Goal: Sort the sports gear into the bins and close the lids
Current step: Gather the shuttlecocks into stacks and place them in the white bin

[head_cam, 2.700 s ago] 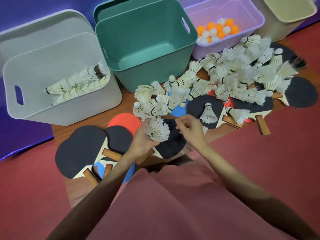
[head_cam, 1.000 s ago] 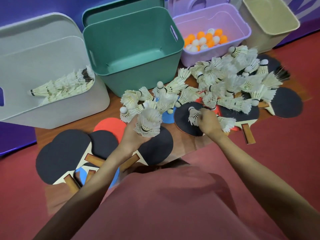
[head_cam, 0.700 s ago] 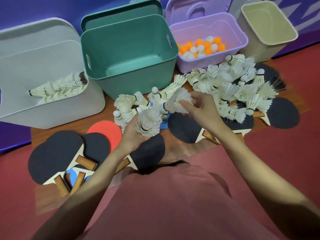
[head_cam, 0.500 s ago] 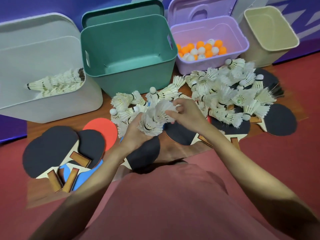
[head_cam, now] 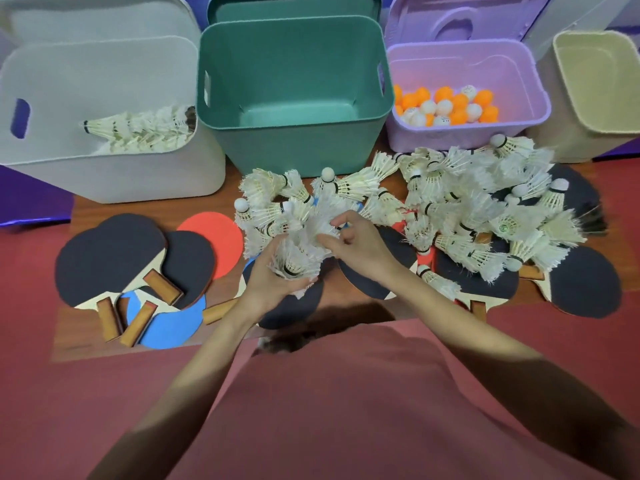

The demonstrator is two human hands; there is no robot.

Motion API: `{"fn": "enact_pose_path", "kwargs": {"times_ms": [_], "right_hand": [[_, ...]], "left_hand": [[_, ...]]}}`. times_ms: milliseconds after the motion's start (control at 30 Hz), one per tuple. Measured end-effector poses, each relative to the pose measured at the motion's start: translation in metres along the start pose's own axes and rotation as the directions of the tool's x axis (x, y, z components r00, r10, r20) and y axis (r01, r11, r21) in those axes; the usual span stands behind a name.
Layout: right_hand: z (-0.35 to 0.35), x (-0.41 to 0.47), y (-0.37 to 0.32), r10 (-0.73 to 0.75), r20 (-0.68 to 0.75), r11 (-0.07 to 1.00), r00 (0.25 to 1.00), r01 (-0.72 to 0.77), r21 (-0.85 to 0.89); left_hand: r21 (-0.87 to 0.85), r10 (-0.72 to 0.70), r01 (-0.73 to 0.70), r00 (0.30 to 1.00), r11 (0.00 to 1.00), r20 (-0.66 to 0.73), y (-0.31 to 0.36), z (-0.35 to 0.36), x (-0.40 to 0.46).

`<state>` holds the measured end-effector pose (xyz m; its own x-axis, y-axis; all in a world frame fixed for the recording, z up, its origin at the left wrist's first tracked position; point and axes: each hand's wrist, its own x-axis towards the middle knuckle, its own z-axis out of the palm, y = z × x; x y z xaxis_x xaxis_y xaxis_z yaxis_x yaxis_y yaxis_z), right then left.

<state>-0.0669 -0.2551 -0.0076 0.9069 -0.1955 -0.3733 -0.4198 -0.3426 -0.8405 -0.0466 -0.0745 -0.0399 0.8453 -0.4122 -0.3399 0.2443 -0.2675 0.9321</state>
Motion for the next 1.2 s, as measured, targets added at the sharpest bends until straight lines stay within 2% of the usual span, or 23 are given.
{"fn": "enact_pose_path", "kwargs": {"times_ms": [67,167,300,367,433,533,667,767,867,933,1000,1100,1200], "right_hand": [[-0.004,0.003,-0.002,-0.032,0.002,0.999,0.999,0.032,0.029],[-0.015,0.02,0.005,-0.061,-0.108,0.998,0.992,0.057,-0.039],[-0.04,0.075,0.031,0.007,-0.272,0.956,0.962,-0.087,-0.282],[-0.054,0.103,0.039,0.058,-0.331,0.933,0.942,-0.169,-0.319],[-0.061,0.123,0.04,0.12,-0.352,0.931,0.928,-0.228,-0.286],[-0.061,0.138,0.035,0.184,-0.312,0.944,0.932,-0.255,-0.207],[-0.057,0.144,0.033,0.316,-0.268,0.947,0.91,-0.32,0.03],[-0.058,0.143,0.035,0.337,-0.291,0.94,0.895,-0.302,0.16],[-0.059,0.122,0.024,0.219,-0.342,0.976,0.914,-0.202,0.084],[-0.061,0.1,0.006,0.029,-0.418,0.999,0.908,-0.038,-0.013],[-0.063,0.08,-0.011,-0.183,-0.427,0.982,0.886,0.181,-0.046],[-0.064,0.054,-0.037,-0.4,-0.318,0.912,0.859,0.406,-0.053],[-0.062,0.041,-0.058,-0.492,-0.196,0.87,0.848,0.483,-0.096]], "left_hand": [[-0.042,-0.025,0.022,0.998,0.999,-0.053,-0.002,-0.002,-0.002],[-0.085,-0.041,0.032,0.993,0.996,-0.108,0.0,-0.006,-0.004],[-0.098,-0.02,0.006,0.99,0.995,-0.141,0.004,-0.011,-0.004],[-0.12,-0.016,-0.002,0.989,0.993,-0.145,0.008,-0.014,-0.004],[-0.138,-0.012,-0.008,0.989,0.99,-0.148,0.01,-0.017,-0.005],[-0.134,-0.004,-0.021,0.983,0.991,-0.183,0.013,-0.02,-0.005],[-0.121,-0.012,-0.016,0.975,0.993,-0.223,0.015,-0.021,-0.006],[-0.12,-0.018,-0.009,0.975,0.993,-0.223,0.015,-0.024,-0.004],[-0.126,-0.035,0.008,0.977,0.992,-0.21,0.012,-0.028,-0.002],[-0.11,-0.032,0.01,0.979,0.994,-0.201,0.011,-0.031,0.0],[-0.095,-0.023,0.005,0.982,0.995,-0.187,0.01,-0.032,0.002],[-0.078,0.0,-0.013,0.987,0.997,-0.16,0.014,-0.033,0.009],[-0.051,0.03,-0.037,0.992,0.998,-0.123,0.02,-0.033,0.017]]}}
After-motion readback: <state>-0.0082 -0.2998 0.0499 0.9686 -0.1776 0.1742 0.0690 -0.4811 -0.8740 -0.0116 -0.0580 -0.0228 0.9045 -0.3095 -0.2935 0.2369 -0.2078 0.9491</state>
